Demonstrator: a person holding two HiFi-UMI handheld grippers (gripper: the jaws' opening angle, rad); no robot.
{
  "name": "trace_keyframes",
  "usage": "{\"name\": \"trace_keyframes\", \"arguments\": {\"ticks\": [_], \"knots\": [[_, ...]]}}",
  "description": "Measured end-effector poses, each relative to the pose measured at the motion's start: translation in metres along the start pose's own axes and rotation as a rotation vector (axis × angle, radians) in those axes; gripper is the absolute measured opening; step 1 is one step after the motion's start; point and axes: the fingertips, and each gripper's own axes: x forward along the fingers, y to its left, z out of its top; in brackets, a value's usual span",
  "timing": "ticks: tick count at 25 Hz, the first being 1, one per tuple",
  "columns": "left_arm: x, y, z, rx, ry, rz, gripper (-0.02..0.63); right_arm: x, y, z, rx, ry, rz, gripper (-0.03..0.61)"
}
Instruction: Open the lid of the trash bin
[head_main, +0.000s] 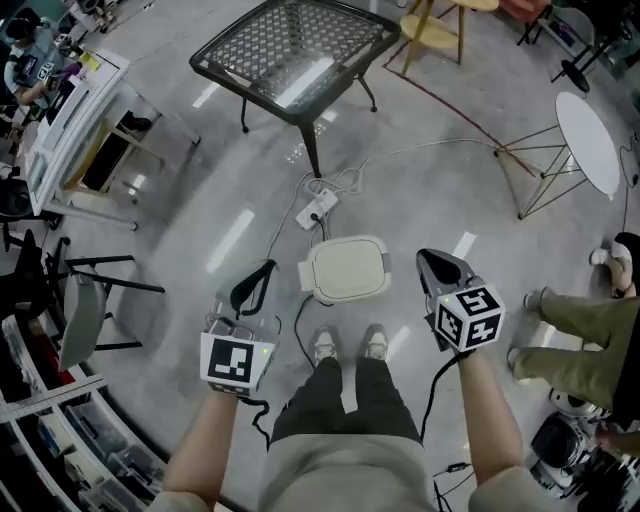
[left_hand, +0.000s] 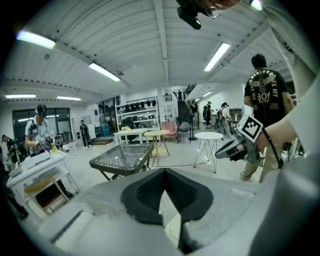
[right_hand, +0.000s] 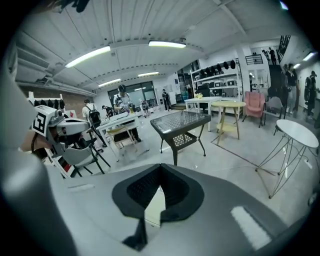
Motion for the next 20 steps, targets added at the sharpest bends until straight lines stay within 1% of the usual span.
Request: {"name": "trace_keyframes", "arguments": {"ticks": [3,8,10,15,20], "knots": [[0.028,0.002,-0.041,0.001,0.054,-0.023,0.002,0.034,-0.020,-0.033,0.031,0.055,-0.011,0.003],[0.076,0.002,-0.118,-0.065,0.142,-0.055,0.003,0.088,-0.054,-0.099,0.089,0.154,-0.045,0.003],[0.092,0.005,-0.150,-0.098,0.179,-0.054,0.003,0.111,-0.065,-0.130,0.111,0.192,-0.052,0.003],[0.128,0.015,-0.237,-0.237,0.263,-0.030,0.002,0.164,-0.091,-0.201,0.159,0.277,-0.063,0.003],[0.147,0.016,-0.321,-0.286,0.362,-0.013,0.003,0.209,-0.109,-0.266,0.176,0.361,-0.056,0.003]]}}
